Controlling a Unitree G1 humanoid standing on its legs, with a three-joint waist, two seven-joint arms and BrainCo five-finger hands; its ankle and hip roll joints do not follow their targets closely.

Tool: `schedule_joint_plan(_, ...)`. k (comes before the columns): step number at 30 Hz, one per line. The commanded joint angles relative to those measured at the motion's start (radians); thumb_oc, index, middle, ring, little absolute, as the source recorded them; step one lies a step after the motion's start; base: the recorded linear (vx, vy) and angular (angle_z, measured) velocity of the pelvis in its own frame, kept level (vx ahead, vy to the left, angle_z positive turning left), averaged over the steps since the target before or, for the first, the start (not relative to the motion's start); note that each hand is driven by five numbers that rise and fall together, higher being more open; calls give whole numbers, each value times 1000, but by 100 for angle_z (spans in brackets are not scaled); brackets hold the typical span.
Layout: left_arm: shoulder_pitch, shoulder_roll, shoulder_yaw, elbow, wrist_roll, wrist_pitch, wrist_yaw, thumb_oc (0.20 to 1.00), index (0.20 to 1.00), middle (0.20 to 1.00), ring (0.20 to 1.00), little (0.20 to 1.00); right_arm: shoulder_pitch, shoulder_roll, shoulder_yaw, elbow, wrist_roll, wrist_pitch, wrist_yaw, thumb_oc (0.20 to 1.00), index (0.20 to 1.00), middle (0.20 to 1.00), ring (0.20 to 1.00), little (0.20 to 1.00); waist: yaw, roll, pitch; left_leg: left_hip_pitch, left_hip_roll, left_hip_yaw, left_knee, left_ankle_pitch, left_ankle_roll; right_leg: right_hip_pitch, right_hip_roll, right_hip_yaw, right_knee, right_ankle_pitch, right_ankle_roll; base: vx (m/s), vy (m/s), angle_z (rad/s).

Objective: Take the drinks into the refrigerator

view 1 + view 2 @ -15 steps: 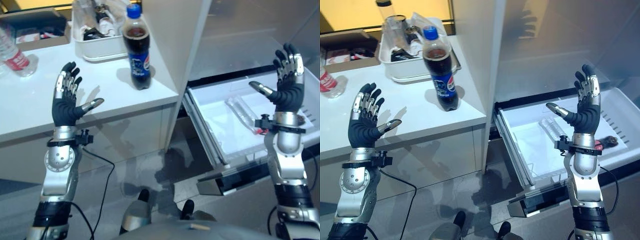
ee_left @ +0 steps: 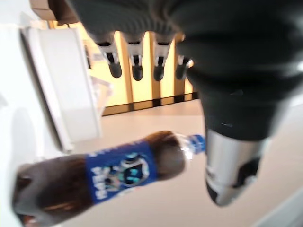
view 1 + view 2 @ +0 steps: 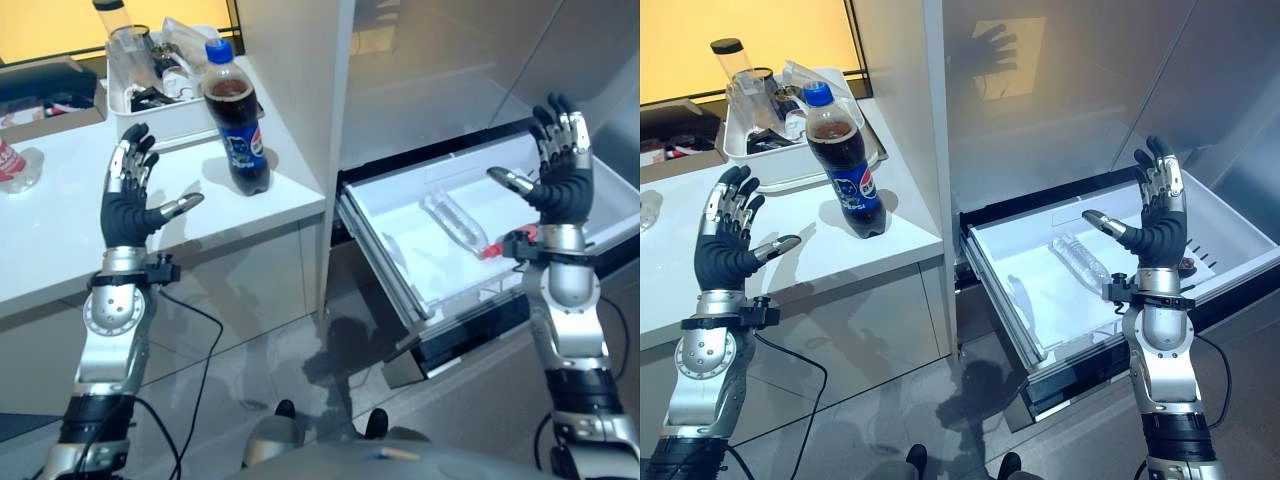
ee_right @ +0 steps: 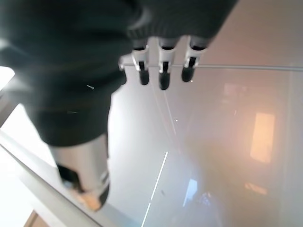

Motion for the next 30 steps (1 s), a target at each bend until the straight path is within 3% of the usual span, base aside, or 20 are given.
schedule_joint_plan(1, -48, 32, 20, 67, -6, -25, 9, 1000, 1000, 1000, 1000, 1000, -68, -27, 15, -56, 44, -29, 20, 1000, 1000, 1000, 1000, 1000, 0, 11, -20, 43, 27, 6, -57, -50, 14, 12, -94, -11, 122, -43, 84, 3, 17, -16)
schedule_joint_plan(8, -32, 32, 9, 147, -16, -4, -5, 1000, 1000, 1000, 1000, 1000, -68, -22, 15, -58, 57, -29, 26, 1000, 1000, 1000, 1000, 1000, -6, 11, -18, 52, 27, 21, -57, -54, 15, 14, -88, 4, 110, -39, 85, 5, 9, -12)
schedule_joint_plan(17, -39, 79, -73, 253, -94, 55, -120, 1000, 1000, 1000, 1000, 1000, -81, -30, 31, -52, 81, -23, 45, 1000, 1000, 1000, 1000, 1000, -22, 13, -18, 72, 33, 54, -57, -60, 11, 19, -76, 32, 96, -33, 86, 6, 8, -9)
schedule_joint_plan(30, -92, 130, -82, 256, -92, 62, -129, 1000, 1000, 1000, 1000, 1000, -65, -28, 30, -58, 88, -16, 65, 1000, 1000, 1000, 1000, 1000, -51, 7, -27, 99, 41, 109, -57, -70, 9, 13, -51, 89, 79, -23, 87, 8, 3, -12)
